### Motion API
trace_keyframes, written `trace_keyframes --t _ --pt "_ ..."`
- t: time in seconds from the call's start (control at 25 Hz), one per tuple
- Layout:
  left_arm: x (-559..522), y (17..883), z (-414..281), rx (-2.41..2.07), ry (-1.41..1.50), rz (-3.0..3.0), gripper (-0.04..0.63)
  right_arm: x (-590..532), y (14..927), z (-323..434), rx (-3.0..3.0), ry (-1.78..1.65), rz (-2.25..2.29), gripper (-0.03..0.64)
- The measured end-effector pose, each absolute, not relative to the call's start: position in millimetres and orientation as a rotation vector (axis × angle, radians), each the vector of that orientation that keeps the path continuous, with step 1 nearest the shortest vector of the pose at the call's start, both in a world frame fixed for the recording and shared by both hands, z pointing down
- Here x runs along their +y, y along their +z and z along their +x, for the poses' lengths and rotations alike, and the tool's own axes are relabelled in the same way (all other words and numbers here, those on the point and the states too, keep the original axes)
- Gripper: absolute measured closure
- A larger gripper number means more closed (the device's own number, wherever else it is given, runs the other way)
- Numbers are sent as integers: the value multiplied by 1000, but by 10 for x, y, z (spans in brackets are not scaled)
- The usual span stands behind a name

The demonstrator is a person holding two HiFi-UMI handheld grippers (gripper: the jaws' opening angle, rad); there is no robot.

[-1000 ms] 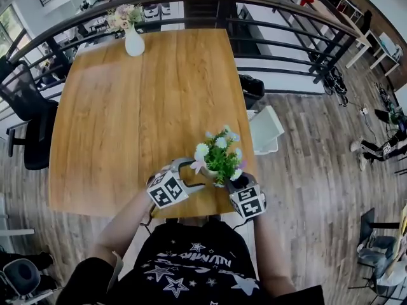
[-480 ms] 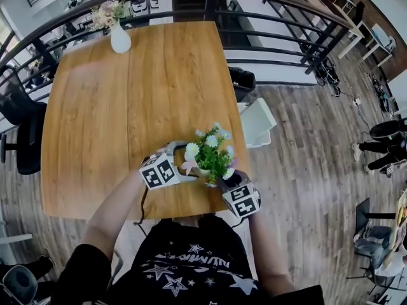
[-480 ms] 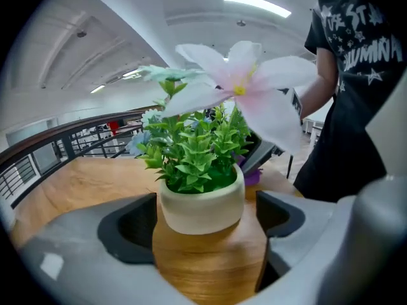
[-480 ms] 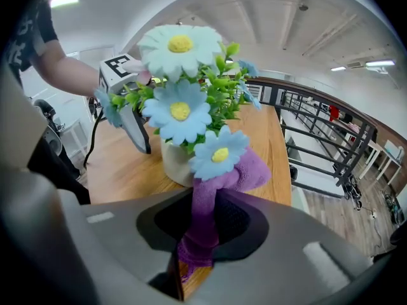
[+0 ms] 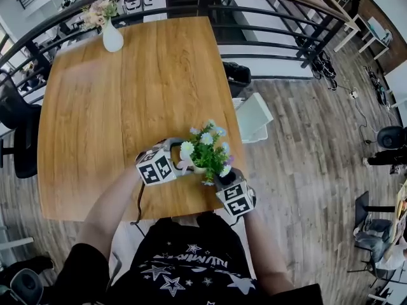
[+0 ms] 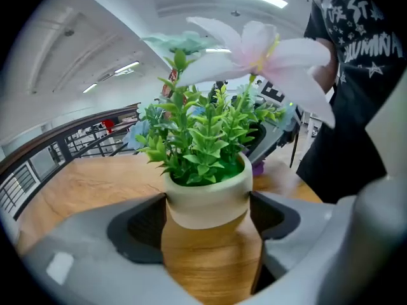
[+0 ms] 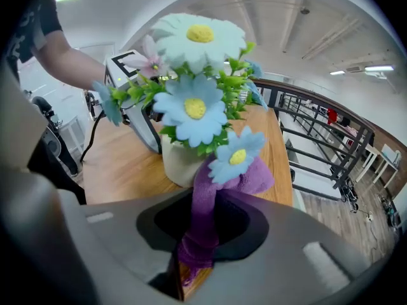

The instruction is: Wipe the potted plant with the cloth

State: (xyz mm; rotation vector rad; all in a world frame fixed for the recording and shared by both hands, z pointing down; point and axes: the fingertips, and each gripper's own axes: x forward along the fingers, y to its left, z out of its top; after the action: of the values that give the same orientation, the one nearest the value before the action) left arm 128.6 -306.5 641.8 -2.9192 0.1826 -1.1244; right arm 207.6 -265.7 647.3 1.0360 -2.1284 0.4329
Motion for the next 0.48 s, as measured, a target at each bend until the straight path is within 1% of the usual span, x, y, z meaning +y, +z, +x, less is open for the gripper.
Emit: trace_keyframes --t 0.48 --pt "-3031 6423 1318 475 -1113 -2966 169 -2560 6475 1963 -2130 420 1023 532"
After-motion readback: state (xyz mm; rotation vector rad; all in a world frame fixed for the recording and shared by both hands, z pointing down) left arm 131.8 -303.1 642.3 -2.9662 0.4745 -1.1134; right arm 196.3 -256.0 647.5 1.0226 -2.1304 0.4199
